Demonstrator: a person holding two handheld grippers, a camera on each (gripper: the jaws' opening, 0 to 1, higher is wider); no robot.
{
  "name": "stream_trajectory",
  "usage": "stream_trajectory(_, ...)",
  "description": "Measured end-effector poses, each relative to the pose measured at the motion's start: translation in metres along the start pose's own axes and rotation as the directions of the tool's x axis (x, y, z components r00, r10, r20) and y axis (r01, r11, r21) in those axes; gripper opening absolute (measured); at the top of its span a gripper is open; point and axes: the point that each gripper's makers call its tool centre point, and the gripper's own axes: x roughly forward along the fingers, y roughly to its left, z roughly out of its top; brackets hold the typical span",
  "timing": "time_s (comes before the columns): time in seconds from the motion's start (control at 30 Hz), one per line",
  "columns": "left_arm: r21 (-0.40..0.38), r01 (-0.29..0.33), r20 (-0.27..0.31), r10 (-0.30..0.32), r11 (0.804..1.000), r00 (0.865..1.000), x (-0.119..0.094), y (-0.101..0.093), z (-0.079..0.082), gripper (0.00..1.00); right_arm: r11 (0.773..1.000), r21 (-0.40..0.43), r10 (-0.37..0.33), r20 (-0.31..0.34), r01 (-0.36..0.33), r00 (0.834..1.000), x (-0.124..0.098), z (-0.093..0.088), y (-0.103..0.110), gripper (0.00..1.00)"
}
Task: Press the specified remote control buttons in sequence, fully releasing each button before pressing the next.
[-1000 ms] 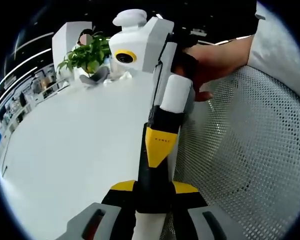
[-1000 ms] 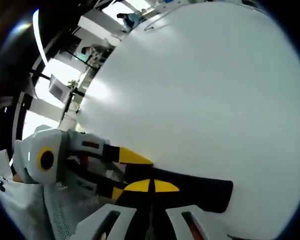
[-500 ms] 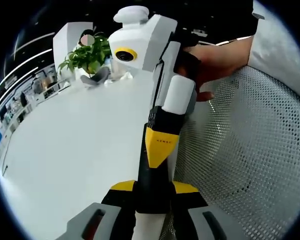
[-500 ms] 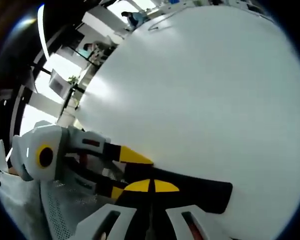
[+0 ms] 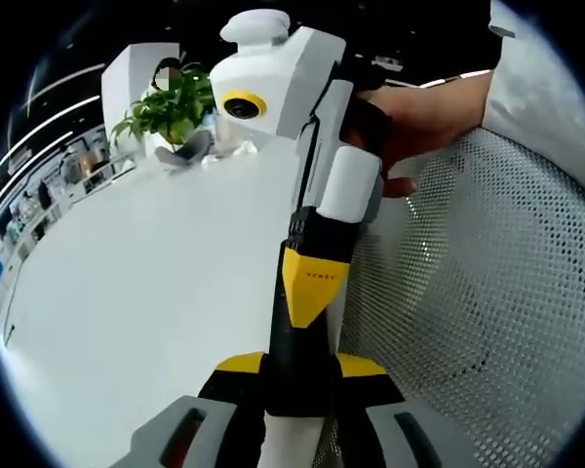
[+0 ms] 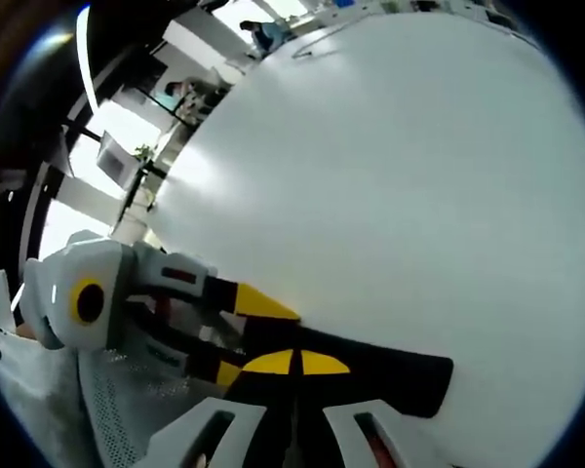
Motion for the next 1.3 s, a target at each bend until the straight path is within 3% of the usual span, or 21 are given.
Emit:
stream_trajectory(0.3, 0.001, 0.003, 0.002, -0.003, 1.000, 1.000, 0.000, 0.000, 0.001, 0.25, 1.000, -0.015, -0.016, -0.010, 0.015, 1.000, 0.000, 0.000, 0.001, 0.00)
stream_trajectory(0.43, 0.005, 0.006, -0.003, -0.006, 1.000, 1.000, 0.001, -0.001, 0.001, 0.24, 0.999, -0.029, -0.026, 0.021, 0.027, 0.999, -0.006, 0.005, -0.001, 0.00)
stream_trajectory(0.57, 0.002, 0.006, -0.002, -0.006, 1.000, 1.000, 0.001, -0.001, 0.001, 0.24, 0.999, 0.017, 0.029, 0.188, -0.033, 0.982, -0.026, 0.030, 0.006, 0.00)
stream_trajectory(0.6, 0.001, 0.006, -0.001, -0.006, 1.000, 1.000, 0.001, -0.001, 0.001, 0.24, 1.000, 0.013, 0.018, 0.236, -0.022, 0.972, -0.034, 0.036, 0.005, 0.00)
stream_trajectory(0.73, 0.000, 0.007, 0.002, -0.007, 1.000, 1.000, 0.001, -0.001, 0.001, 0.24, 1.000, -0.021, -0.007, 0.324, 0.015, 0.946, -0.053, 0.047, 0.005, 0.00)
stream_trajectory(0.87, -0.002, 0.006, 0.003, -0.006, 1.000, 1.000, 0.001, -0.001, 0.001, 0.24, 0.996, -0.057, -0.032, 0.424, 0.062, 0.905, -0.075, 0.060, 0.007, 0.00)
stream_trajectory(1.0, -0.001, 0.005, 0.003, -0.005, 1.000, 1.000, 0.001, -0.002, 0.001, 0.25, 0.978, -0.103, -0.100, 0.536, 0.183, 0.838, -0.104, 0.074, 0.005, 0.00)
stream_trajectory(1.07, -0.002, 0.004, 0.002, -0.004, 1.000, 1.000, 0.001, -0.001, 0.001, 0.25, 0.976, -0.082, -0.122, 0.569, 0.203, 0.813, -0.119, 0.076, 0.004, 0.00)
stream_trajectory(1.13, -0.003, 0.004, 0.002, -0.003, 1.000, 1.000, 0.001, -0.002, 0.001, 0.25, 0.969, -0.066, -0.146, 0.620, 0.236, 0.771, -0.135, 0.081, 0.001, 0.00)
stream_trajectory(1.23, -0.003, 0.003, 0.001, -0.003, 1.000, 1.000, 0.001, -0.002, 0.001, 0.25, 0.969, -0.036, -0.162, 0.660, 0.246, 0.733, -0.154, 0.082, -0.001, 0.00)
stream_trajectory(1.27, -0.003, 0.003, 0.000, -0.003, 1.000, 1.000, 0.001, -0.002, 0.001, 0.25, 0.970, -0.030, -0.157, 0.685, 0.242, 0.711, -0.160, 0.084, 0.000, 0.06)
stream_trajectory(1.3, -0.002, 0.002, -0.001, -0.002, 1.000, 1.000, 0.001, -0.002, 0.001, 0.25, 0.967, -0.018, -0.163, 0.724, 0.255, 0.671, -0.169, 0.087, -0.001, 0.10)
